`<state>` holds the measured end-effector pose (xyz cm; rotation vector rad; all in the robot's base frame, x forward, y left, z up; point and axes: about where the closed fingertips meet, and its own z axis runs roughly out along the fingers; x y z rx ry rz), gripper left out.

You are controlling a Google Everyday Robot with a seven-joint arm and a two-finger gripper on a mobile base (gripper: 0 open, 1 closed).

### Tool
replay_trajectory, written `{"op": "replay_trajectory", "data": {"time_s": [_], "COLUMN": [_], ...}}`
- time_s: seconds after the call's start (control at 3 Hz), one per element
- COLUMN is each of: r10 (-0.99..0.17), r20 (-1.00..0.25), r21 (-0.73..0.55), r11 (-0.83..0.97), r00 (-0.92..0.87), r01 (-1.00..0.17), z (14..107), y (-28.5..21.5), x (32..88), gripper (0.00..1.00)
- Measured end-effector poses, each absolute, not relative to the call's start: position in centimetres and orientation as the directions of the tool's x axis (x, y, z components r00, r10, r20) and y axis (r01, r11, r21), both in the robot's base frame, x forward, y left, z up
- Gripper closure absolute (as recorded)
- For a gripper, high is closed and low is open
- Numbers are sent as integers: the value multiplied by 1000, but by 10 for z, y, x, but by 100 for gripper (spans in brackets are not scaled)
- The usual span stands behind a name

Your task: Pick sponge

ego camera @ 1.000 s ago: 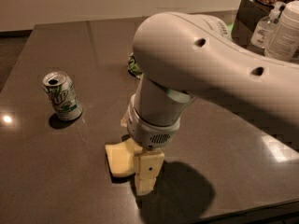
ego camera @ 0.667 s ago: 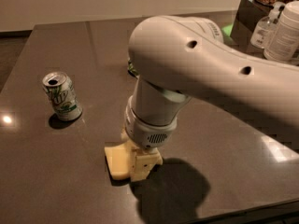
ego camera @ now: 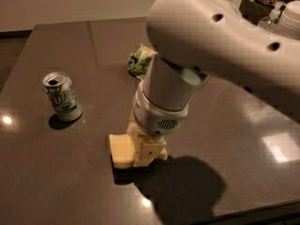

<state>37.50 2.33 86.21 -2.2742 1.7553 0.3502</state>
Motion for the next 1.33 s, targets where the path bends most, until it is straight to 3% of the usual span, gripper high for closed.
{"op": "replay_trajectory", "data": {"time_s": [0.33,1.33], "r10": [-892,-853], "r20": [-387,-472], "r21": [-68,-107], "r11": [-225,-197], "r00": [234,224], "r01": [-972,-974], "z": [897,963], "y": [17,5], "x": [382,393], "gripper": [100,100]}}
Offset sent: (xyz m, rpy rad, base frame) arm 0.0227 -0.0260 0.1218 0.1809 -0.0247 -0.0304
